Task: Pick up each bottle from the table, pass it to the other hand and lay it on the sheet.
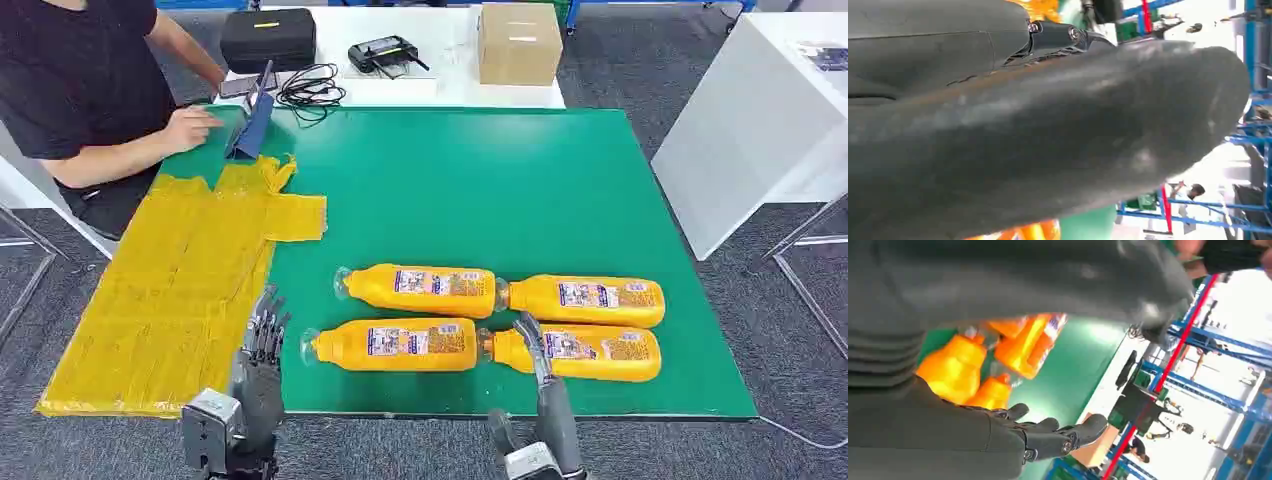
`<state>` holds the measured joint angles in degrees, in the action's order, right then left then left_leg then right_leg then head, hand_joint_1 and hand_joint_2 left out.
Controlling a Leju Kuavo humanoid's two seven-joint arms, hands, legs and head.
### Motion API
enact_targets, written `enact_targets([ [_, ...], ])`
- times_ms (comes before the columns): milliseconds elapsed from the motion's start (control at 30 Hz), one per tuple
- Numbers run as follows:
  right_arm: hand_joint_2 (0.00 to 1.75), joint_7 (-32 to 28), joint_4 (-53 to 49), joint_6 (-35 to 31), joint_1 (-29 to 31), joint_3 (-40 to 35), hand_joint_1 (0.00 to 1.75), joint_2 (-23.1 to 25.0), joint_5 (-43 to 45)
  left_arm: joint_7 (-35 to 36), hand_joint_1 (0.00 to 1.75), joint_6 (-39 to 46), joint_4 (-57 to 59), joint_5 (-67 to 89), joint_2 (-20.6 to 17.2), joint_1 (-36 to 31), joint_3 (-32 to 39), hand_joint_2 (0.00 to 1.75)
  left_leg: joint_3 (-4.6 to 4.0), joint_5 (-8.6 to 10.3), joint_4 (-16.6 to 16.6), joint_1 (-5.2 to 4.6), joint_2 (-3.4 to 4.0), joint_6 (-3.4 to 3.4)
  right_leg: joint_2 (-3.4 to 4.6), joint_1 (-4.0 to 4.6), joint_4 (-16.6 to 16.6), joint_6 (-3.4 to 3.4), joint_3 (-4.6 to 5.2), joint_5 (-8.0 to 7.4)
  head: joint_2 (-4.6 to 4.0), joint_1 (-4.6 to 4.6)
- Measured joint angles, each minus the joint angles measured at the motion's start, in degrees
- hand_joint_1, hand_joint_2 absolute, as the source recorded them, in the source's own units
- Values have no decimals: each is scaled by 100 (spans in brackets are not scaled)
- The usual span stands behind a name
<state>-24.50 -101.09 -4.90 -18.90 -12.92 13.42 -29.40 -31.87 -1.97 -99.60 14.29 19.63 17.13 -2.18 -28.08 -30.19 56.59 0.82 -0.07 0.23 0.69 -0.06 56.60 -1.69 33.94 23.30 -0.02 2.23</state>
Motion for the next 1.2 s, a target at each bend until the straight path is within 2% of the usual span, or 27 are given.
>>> enact_targets([
  [100,175,84,76,184,203,35,0,-143,-52,-37,0,-157,20,-103,0,-99,44,0,3,0,0,0,0,0,0,0,0,0,-1,0,0,2],
  [433,175,125,144,313,311,28,0,-223,-87,-39,0,-203,53,-133,0,-155,59,0,2,0,0,0,0,0,0,0,0,0,-1,-1,0,4],
  [567,175,380,728,400,974,-429,0,-675,-632,-177,0,-428,278,-135,-2,-393,63,0,2,0,1,3,0,0,0,0,1,-1,-1,-1,0,2],
  [767,175,636,1009,157,1265,-734,0,-717,-1201,-380,0,481,282,686,-2,-454,63,0,3,0,1,2,0,0,0,0,1,-1,-1,-1,0,2],
  [967,175,748,1220,157,1439,-936,0,-725,-1421,-378,0,520,278,728,-2,-483,61,0,1,1,1,2,-1,1,-2,0,2,-1,-1,-1,0,2],
  [1200,175,1350,2095,407,2088,-1551,0,-754,-1901,-348,0,501,282,713,-2,-583,50,0,3,3,1,3,0,0,-1,0,2,-1,-2,-2,0,2],
])
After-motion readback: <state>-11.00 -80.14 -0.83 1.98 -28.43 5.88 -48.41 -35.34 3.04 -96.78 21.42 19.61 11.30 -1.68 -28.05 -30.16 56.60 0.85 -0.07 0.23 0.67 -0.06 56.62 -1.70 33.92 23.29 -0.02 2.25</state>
